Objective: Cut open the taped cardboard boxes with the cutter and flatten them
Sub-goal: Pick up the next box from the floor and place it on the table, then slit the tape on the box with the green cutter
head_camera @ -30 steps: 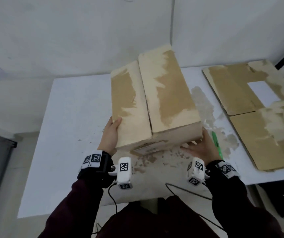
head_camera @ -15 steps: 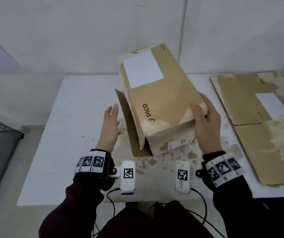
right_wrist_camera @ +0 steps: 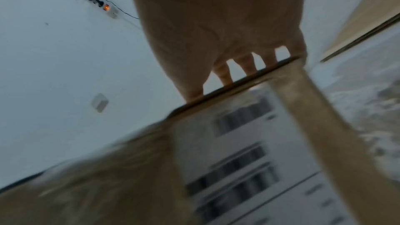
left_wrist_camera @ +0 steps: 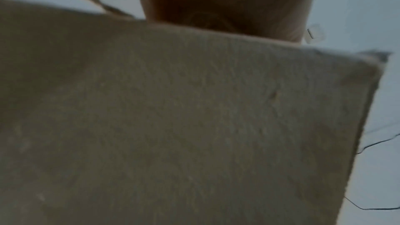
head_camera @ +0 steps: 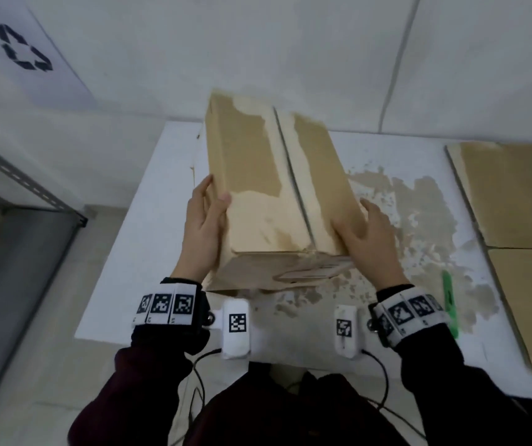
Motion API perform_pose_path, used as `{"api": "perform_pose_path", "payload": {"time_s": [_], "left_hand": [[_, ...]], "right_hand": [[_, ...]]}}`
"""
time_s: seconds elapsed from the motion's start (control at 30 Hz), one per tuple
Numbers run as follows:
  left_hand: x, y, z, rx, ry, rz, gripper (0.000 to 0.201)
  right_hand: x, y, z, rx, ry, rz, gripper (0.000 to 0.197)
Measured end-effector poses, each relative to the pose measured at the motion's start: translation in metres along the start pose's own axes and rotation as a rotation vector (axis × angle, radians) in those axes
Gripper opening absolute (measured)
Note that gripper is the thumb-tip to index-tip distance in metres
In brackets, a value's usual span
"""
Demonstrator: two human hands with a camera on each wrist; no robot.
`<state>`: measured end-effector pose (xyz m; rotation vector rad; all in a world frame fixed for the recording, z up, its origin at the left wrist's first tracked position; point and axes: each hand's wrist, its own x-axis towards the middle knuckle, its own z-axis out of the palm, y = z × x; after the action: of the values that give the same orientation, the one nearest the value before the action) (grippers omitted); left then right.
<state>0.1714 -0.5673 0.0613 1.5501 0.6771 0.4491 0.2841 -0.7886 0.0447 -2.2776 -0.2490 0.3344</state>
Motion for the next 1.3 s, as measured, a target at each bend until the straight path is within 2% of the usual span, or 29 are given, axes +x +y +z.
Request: {"api": "perform_pose_path", "payload": {"time_s": [0.03, 0.1, 0.17, 0.23, 0.3, 0.33, 0.43, 0.5, 0.57, 0.63, 0.7, 0.77, 0.87, 0.93, 0.97, 1.1, 1.2, 1.3], "left_hand": [[0.002, -0.002, -0.005, 0.008, -0.009, 0.011, 0.062], [0.004, -0.001, -0.011, 0.022, -0.044, -0.005, 0.049], [0.003, -0.005, -0.019, -0.059, -0.091, -0.067, 0.047], [0.000, -0.020, -0.029, -0.194, -0.080, -0.166, 0.048], [-0.007, -0.037, -0.042, -0.165, -0.031, -0.238, 0.050], [-0.008, -0.043, -0.048, -0.056, -0.011, -0.244, 0.051], [-0.009, -0.045, -0.055, 0.452, 0.120, -0.112, 0.055], [-0.016, -0.029, -0.038, 0.712, 0.211, 0.159, 0.057], [-0.028, -0.010, -0.002, 0.870, 0.107, 0.383, 0.061], [-0.033, -0.011, 0.035, 0.983, -0.054, 0.364, 0.069], [-0.035, -0.023, 0.057, 1.113, -0.156, 0.306, 0.072], [-0.036, -0.037, 0.062, 1.232, -0.143, 0.340, 0.070], [-0.036, -0.044, 0.060, 1.213, -0.053, 0.428, 0.064], [-0.037, -0.045, 0.062, 1.203, -0.019, 0.450, 0.060], [-0.037, -0.046, 0.064, 1.203, -0.001, 0.468, 0.058], [-0.037, -0.049, 0.065, 1.218, 0.045, 0.565, 0.052], [-0.037, -0.044, 0.058, 1.229, -0.087, 0.537, 0.066], [-0.034, -0.040, 0.039, 1.264, -0.273, 0.573, 0.075]], "right_hand": [[0.003, 0.004, 0.000, 0.100, -0.058, 0.062, 0.073], [0.002, 0.006, 0.003, 0.212, -0.096, 0.086, 0.070], [-0.003, 0.003, 0.007, 0.235, -0.108, 0.041, 0.065], [-0.008, 0.000, 0.012, 0.260, -0.151, -0.029, 0.059], [-0.014, -0.003, 0.017, 0.269, -0.168, -0.089, 0.057], [-0.015, -0.003, 0.019, 0.269, -0.155, -0.111, 0.056], [-0.018, -0.002, 0.022, 0.247, -0.121, -0.138, 0.057], [-0.017, 0.001, 0.020, 0.273, -0.143, -0.122, 0.056], [-0.015, 0.006, 0.016, 0.315, -0.174, -0.100, 0.050], [-0.014, 0.019, 0.013, 0.348, -0.153, -0.049, 0.039], [-0.014, 0.044, 0.006, 0.319, -0.040, 0.013, 0.033], [-0.013, 0.087, -0.009, 0.174, 0.130, 0.099, 0.031], [-0.018, 0.159, -0.034, -0.122, 0.330, 0.377, 0.036], [-0.026, 0.190, -0.044, -0.187, 0.355, 0.576, 0.039], [-0.029, 0.199, -0.045, -0.195, 0.344, 0.623, 0.039], [-0.030, 0.213, -0.038, -0.195, 0.318, 0.554, 0.025], [-0.023, 0.201, -0.037, -0.035, 0.248, 0.498, 0.028], [-0.016, 0.156, -0.036, 0.159, 0.217, 0.373, 0.023]]}}
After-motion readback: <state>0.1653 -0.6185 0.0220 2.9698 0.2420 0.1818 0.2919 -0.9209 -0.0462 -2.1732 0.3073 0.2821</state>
